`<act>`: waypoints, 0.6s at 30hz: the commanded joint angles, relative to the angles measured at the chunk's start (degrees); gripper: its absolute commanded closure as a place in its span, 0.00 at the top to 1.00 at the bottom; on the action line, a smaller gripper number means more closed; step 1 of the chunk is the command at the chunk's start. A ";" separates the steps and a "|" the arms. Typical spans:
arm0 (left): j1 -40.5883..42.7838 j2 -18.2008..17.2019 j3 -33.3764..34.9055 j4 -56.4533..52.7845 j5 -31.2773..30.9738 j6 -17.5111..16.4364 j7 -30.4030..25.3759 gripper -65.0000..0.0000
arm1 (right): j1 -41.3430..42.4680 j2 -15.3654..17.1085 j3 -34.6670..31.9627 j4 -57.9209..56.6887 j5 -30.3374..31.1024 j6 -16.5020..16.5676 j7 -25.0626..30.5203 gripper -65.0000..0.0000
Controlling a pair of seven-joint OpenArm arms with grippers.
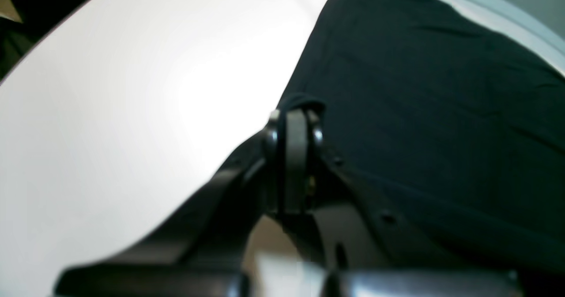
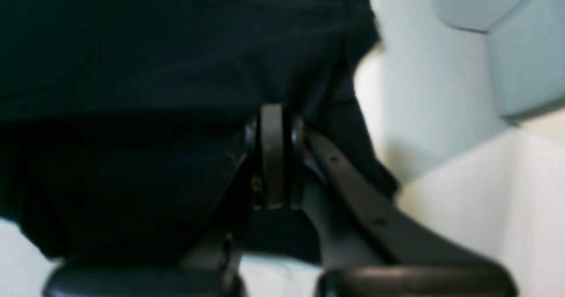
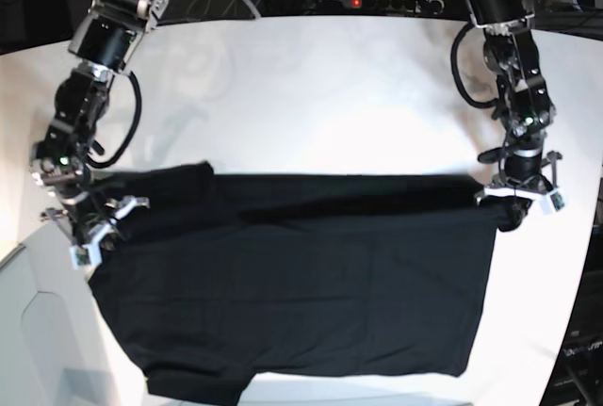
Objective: Fold the T-shirt properly
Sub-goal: 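Drag the shirt toward the robot with both grippers, straightening the collar edge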
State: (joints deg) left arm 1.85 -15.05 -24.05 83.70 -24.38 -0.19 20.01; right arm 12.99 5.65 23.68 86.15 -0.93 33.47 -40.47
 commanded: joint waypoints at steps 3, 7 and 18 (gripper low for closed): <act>-2.51 -0.82 -0.34 -0.84 -0.01 -0.03 -1.50 0.00 | 2.96 1.08 0.10 -2.59 0.62 1.21 1.22 0.00; -4.53 -0.82 -0.34 -3.04 -0.01 -0.03 -1.50 0.00 | 4.19 1.16 0.01 -6.28 0.62 1.21 4.91 0.00; -6.81 -0.82 -0.08 -5.33 -0.01 -0.03 -1.50 0.00 | 7.62 1.16 -0.08 -12.79 0.53 1.21 10.45 0.00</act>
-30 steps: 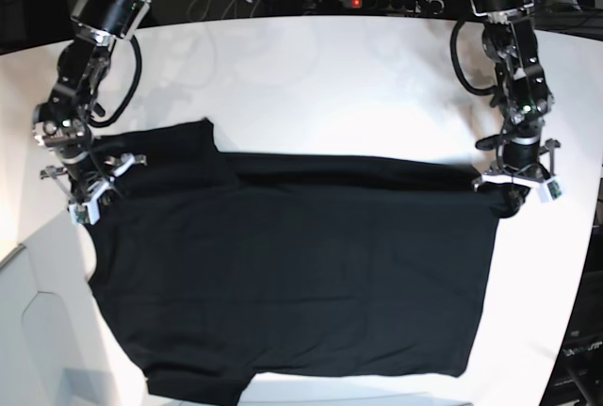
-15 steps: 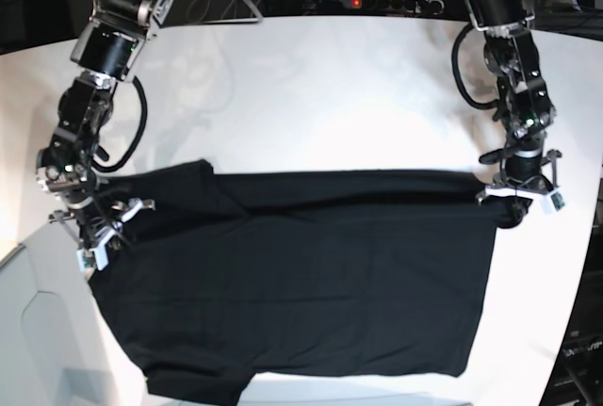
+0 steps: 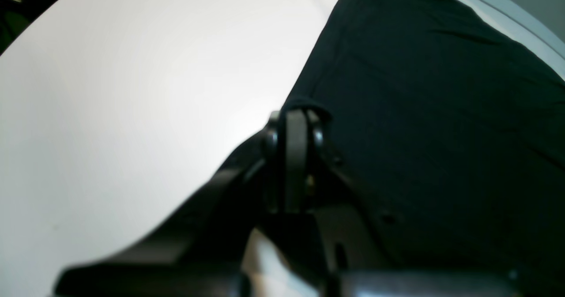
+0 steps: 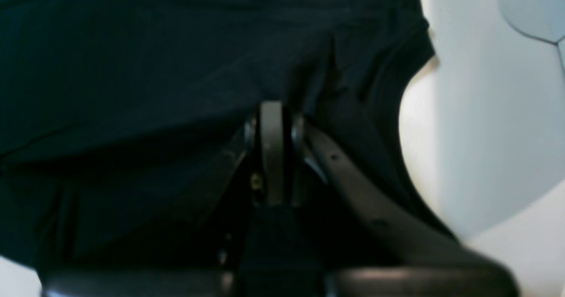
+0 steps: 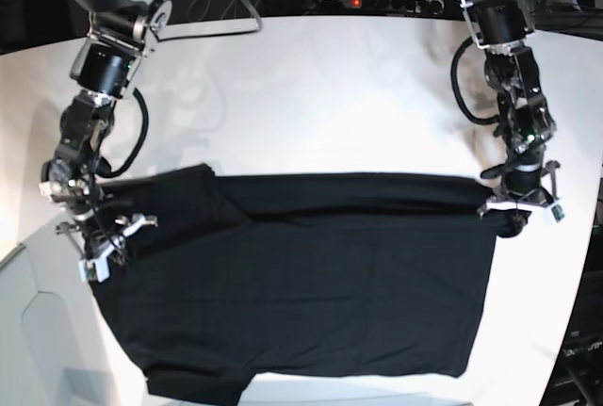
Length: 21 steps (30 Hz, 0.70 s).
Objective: Fold the T-shirt properly
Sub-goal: 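Drag the shirt toward the robot with both grippers, straightening the collar edge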
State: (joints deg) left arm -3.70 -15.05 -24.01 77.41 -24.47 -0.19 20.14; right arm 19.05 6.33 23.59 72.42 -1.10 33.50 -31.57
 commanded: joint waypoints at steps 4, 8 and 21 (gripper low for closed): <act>-1.26 -0.82 -0.12 0.97 0.07 -0.03 -1.64 0.00 | 3.06 0.84 0.01 -1.70 0.71 1.19 1.55 0.00; -1.26 -0.82 -0.12 0.97 0.07 -0.03 -1.64 0.00 | 3.24 1.28 0.01 -2.93 0.71 1.19 1.55 0.00; -2.14 -1.08 -0.30 1.06 -0.01 0.05 -1.20 0.42 | 3.33 2.95 -1.84 -2.40 0.80 1.19 1.46 0.30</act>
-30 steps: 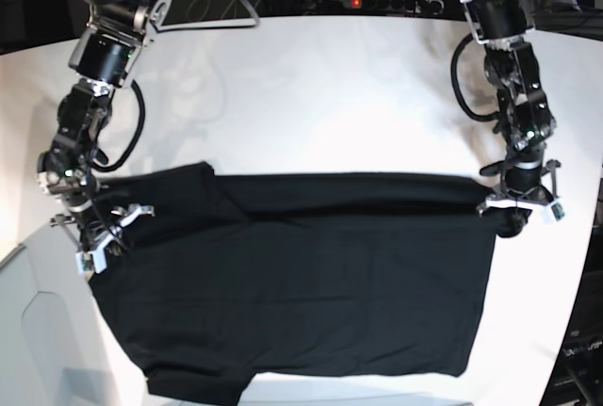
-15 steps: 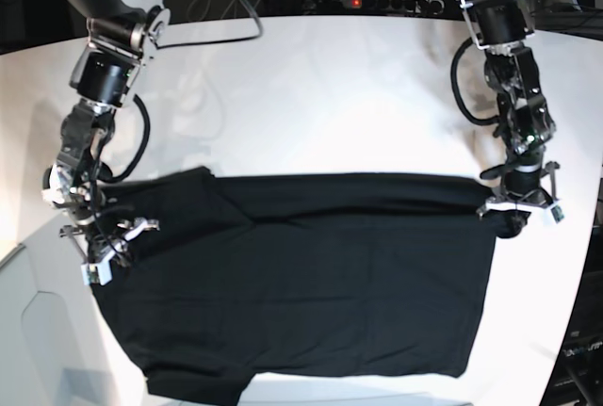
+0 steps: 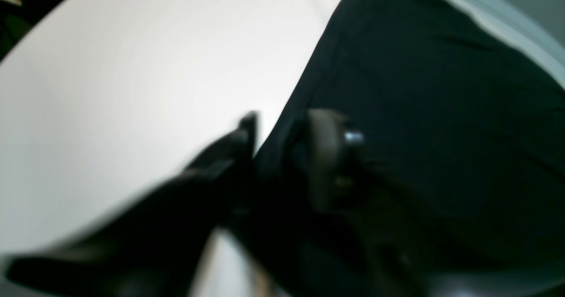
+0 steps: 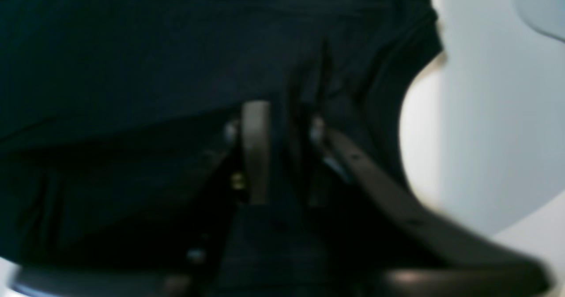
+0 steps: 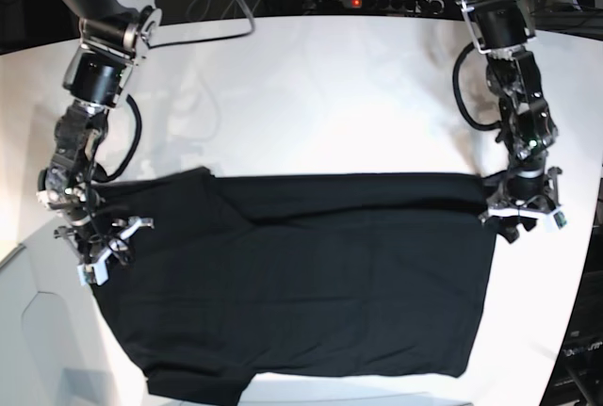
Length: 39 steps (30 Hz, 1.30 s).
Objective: Fold the T-shirt properly
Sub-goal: 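Drag the shirt toward the robot with both grippers, straightening the collar edge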
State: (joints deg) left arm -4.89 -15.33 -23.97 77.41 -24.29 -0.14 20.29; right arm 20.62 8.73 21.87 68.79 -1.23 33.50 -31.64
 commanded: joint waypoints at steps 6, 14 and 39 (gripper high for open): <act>-1.14 -1.15 -0.43 3.69 -0.63 -0.08 -1.44 0.55 | 1.05 0.63 0.15 4.66 0.93 1.19 1.44 0.39; 5.81 -0.54 -0.43 4.75 -0.63 -0.08 -1.79 0.55 | -6.69 0.54 0.15 16.70 0.93 1.19 1.00 0.39; 1.41 -0.54 -1.66 -11.78 -0.63 -0.17 -5.92 0.55 | -16.80 0.10 2.88 21.45 1.02 1.19 1.53 0.39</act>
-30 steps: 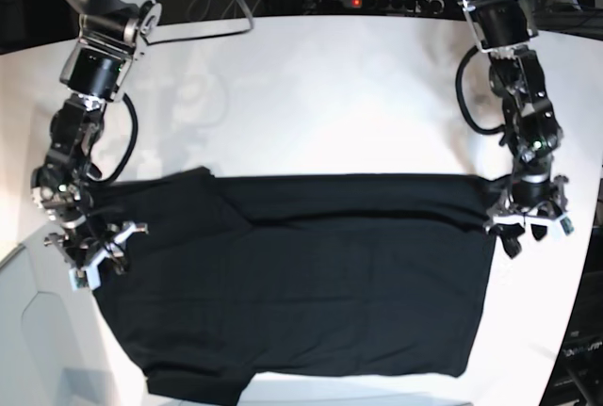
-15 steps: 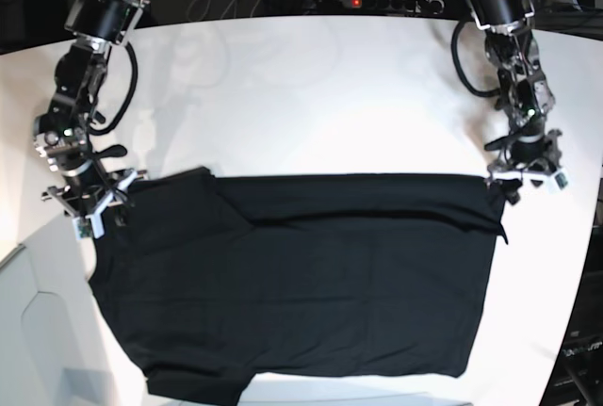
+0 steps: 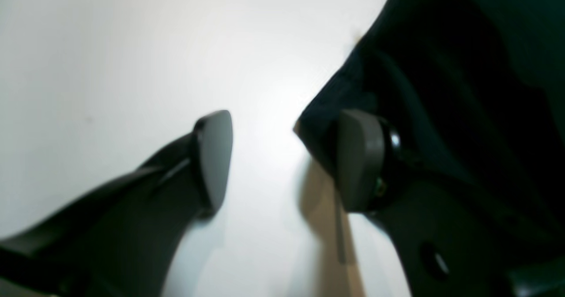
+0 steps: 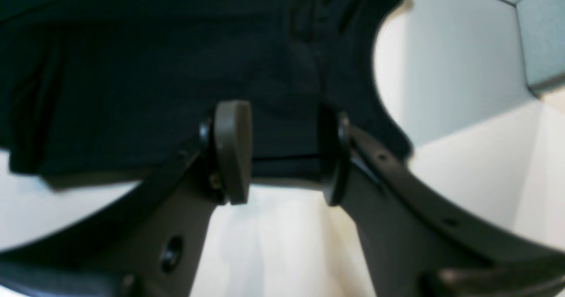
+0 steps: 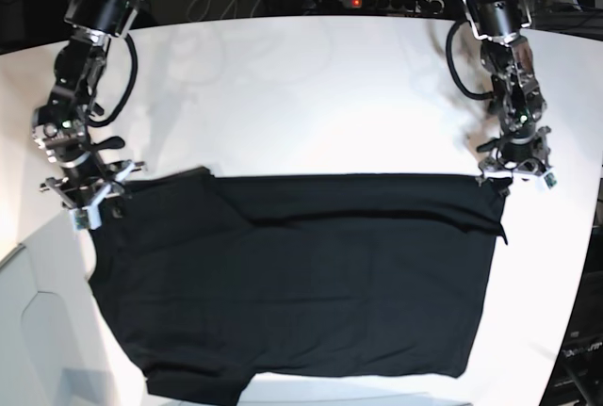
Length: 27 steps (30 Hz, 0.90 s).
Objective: Fold the T-shirt properly
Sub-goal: 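Drag the shirt toward the robot with both grippers, straightening the collar edge, then lift the shirt's collar edge and pull it further toward the robot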
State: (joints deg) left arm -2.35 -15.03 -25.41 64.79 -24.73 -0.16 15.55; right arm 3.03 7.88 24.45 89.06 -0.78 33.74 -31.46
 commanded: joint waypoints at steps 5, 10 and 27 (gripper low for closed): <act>-2.53 -0.84 -0.22 -3.04 -0.19 -0.14 -1.09 0.35 | 1.15 1.22 4.61 0.22 0.56 0.95 1.27 0.39; -3.41 -0.84 -0.22 -5.32 -0.19 -0.14 -1.18 0.07 | 3.35 4.56 5.05 -6.46 0.64 0.95 1.35 0.40; -3.41 -1.37 -0.48 -4.79 -0.19 -0.14 -1.18 0.00 | 8.45 7.46 4.87 -26.33 0.47 0.95 5.49 0.46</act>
State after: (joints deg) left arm -5.30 -15.40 -25.71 59.46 -25.15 -0.43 13.63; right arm 10.79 14.68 29.26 62.46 0.05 33.95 -24.69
